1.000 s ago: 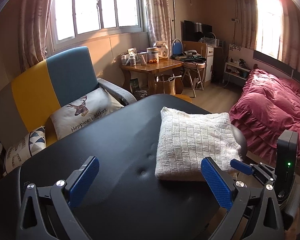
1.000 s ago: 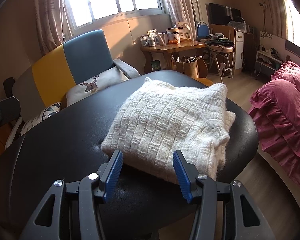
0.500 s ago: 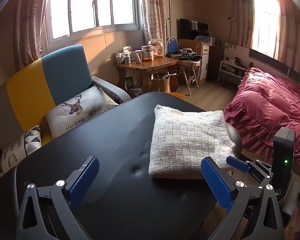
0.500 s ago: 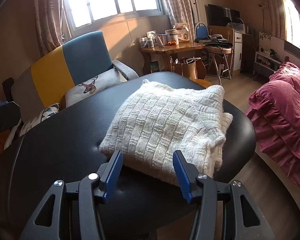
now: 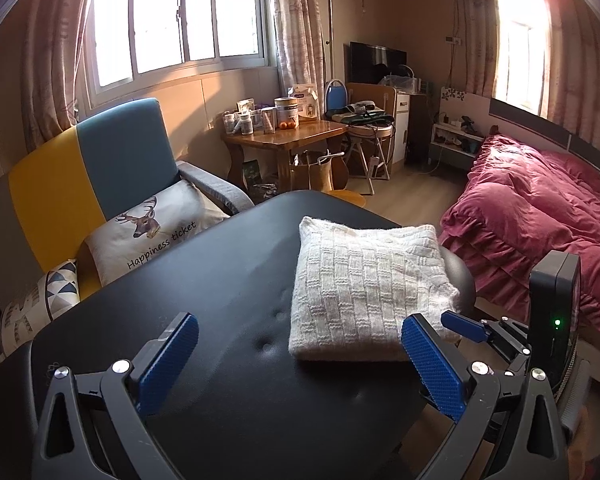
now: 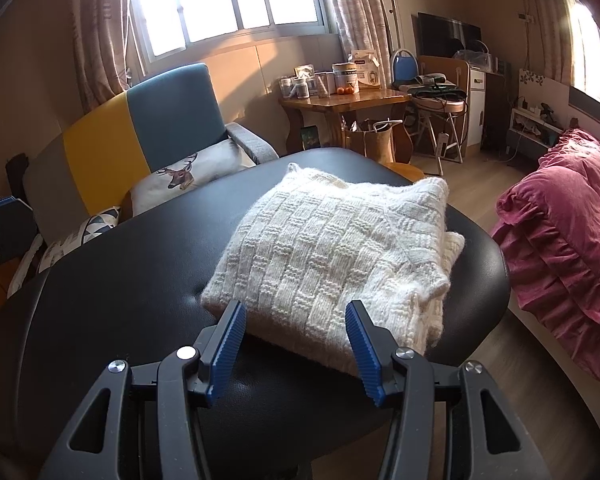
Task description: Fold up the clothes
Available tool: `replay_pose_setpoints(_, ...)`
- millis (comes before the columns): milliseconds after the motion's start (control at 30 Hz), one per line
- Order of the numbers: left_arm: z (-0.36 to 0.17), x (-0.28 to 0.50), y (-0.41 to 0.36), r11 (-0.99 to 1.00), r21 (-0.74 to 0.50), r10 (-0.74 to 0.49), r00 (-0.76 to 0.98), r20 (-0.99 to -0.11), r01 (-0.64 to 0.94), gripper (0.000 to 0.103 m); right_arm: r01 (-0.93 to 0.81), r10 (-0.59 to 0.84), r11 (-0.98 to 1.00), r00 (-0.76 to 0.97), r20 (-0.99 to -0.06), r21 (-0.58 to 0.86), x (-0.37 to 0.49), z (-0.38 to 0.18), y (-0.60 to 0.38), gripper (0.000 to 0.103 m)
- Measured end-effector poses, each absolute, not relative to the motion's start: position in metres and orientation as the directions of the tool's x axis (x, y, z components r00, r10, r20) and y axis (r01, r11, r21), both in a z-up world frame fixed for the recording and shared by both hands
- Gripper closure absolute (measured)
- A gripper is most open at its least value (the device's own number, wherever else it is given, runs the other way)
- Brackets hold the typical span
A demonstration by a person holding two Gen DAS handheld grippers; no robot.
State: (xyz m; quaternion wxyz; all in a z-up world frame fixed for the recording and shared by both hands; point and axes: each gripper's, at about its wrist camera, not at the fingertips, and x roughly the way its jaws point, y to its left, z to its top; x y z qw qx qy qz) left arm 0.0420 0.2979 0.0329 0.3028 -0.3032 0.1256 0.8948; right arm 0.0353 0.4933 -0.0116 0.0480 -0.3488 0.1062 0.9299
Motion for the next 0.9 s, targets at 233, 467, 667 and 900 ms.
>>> replay_pose_setpoints(233,0.0324,0.0435,0.2991,-0.781,0.035,0.471,-0.624,-0.623,-0.624,0.0,-0.164,0.017,-0.973,-0.75,-0.661,0.161,0.0351,-0.0124,0.4932,0.05)
replay_pose_setpoints(467,0.0319,0.0414,0.2987,-0.777,0.014,0.48,-0.606,-0.635,-0.63,0.0,-0.162,0.018,-0.974,-0.746,-0.666,0.156,0.0351,-0.0143,0.4914,0.05)
replay_pose_setpoints(667,0.0287,0.036,0.2968,-0.776,-0.022,0.489,-0.579,-0.652,-0.631,0.0,-0.163,0.023,-0.976,-0.74,-0.672,0.147,0.0347,-0.0161,0.4896,0.05)
replay_pose_setpoints(900,0.0299,0.0394,0.2941,-0.769,-0.023,0.509,-0.59,-0.626,-0.639,0.0,-0.164,0.036,-0.979,-0.731,-0.681,0.124,0.034,-0.0195,0.4887,0.05)
